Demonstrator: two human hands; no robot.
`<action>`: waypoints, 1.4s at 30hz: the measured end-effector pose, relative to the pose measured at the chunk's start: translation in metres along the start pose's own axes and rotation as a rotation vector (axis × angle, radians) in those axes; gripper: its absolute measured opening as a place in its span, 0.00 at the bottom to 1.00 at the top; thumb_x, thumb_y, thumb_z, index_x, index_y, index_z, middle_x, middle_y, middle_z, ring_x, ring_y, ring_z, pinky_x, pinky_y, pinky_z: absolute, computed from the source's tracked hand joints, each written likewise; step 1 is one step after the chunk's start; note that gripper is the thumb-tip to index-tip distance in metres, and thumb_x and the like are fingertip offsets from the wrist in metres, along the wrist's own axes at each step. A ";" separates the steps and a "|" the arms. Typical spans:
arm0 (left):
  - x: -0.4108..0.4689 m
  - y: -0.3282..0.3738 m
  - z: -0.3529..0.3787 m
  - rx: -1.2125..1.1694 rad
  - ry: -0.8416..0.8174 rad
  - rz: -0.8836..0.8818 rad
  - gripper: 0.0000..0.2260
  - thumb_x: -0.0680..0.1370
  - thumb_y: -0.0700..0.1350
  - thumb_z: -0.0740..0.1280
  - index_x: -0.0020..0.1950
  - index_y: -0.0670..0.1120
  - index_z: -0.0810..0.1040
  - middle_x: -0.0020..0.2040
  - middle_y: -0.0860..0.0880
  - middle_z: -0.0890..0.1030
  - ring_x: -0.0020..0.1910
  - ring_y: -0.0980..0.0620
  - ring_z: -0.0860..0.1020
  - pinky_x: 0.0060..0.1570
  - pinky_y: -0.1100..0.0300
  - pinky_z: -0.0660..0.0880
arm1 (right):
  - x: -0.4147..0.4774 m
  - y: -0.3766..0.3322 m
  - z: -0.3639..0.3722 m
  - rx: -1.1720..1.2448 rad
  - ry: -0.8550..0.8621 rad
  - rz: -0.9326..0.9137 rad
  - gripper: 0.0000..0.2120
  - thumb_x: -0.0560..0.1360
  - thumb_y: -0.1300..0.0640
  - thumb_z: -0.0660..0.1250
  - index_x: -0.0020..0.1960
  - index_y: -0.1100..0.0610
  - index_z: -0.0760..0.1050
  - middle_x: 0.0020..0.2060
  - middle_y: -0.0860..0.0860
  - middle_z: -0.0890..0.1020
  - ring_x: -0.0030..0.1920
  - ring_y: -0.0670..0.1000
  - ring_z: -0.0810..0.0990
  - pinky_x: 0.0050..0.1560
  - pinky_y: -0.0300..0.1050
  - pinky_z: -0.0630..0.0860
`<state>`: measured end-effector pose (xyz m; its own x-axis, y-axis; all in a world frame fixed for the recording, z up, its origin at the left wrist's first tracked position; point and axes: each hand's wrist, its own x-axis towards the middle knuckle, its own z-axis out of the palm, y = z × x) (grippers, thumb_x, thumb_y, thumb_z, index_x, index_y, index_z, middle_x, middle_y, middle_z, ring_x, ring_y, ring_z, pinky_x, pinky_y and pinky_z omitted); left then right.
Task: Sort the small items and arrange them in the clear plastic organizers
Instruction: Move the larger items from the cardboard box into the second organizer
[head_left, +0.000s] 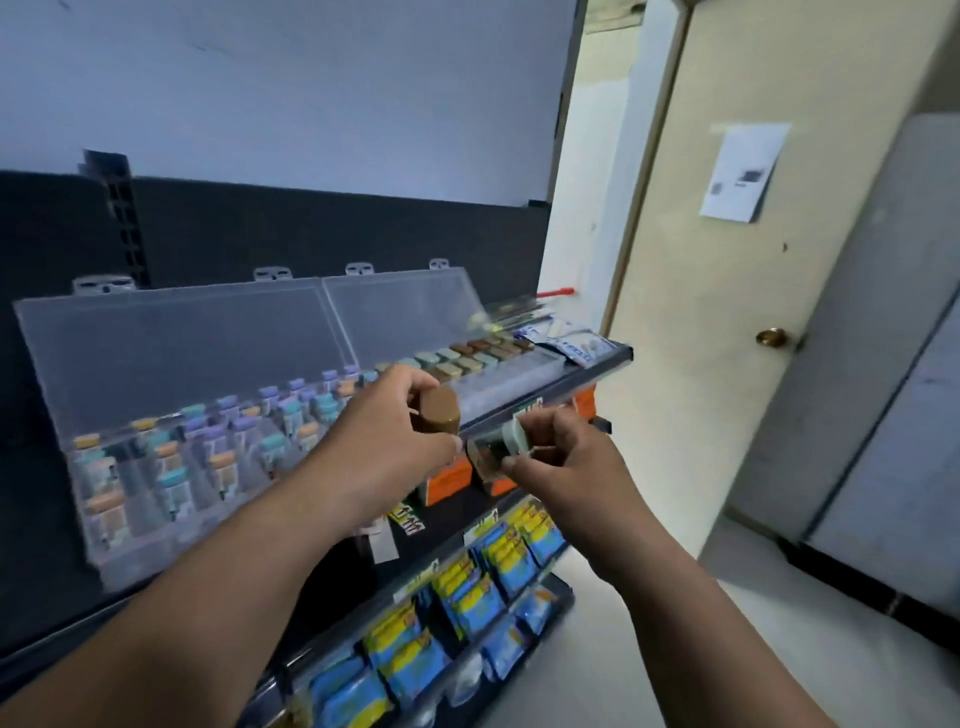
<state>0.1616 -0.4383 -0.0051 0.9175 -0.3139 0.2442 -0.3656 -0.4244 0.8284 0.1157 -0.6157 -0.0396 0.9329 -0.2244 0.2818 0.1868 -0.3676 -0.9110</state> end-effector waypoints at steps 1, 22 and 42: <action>0.010 -0.001 0.008 -0.003 -0.007 0.007 0.15 0.71 0.43 0.74 0.50 0.56 0.71 0.50 0.53 0.78 0.48 0.53 0.78 0.50 0.53 0.76 | 0.007 0.006 -0.006 -0.009 0.015 0.012 0.10 0.72 0.64 0.71 0.51 0.53 0.77 0.45 0.50 0.83 0.46 0.49 0.82 0.44 0.41 0.78; 0.204 -0.061 0.035 0.128 0.022 -0.145 0.17 0.72 0.44 0.73 0.53 0.61 0.71 0.50 0.55 0.76 0.45 0.54 0.77 0.40 0.59 0.74 | 0.235 0.074 -0.008 -0.113 -0.164 0.054 0.18 0.74 0.60 0.69 0.60 0.43 0.74 0.51 0.45 0.79 0.46 0.53 0.81 0.50 0.54 0.80; 0.204 -0.057 0.074 0.705 0.126 -0.332 0.09 0.70 0.50 0.71 0.47 0.55 0.74 0.46 0.55 0.74 0.44 0.55 0.73 0.44 0.57 0.74 | 0.297 0.098 0.008 -0.486 -0.792 -0.265 0.12 0.72 0.48 0.72 0.53 0.42 0.72 0.40 0.40 0.74 0.41 0.39 0.74 0.40 0.35 0.69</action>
<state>0.3582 -0.5407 -0.0398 0.9915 0.0039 0.1302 -0.0439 -0.9308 0.3629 0.4137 -0.7111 -0.0478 0.8491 0.5280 0.0140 0.4396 -0.6917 -0.5730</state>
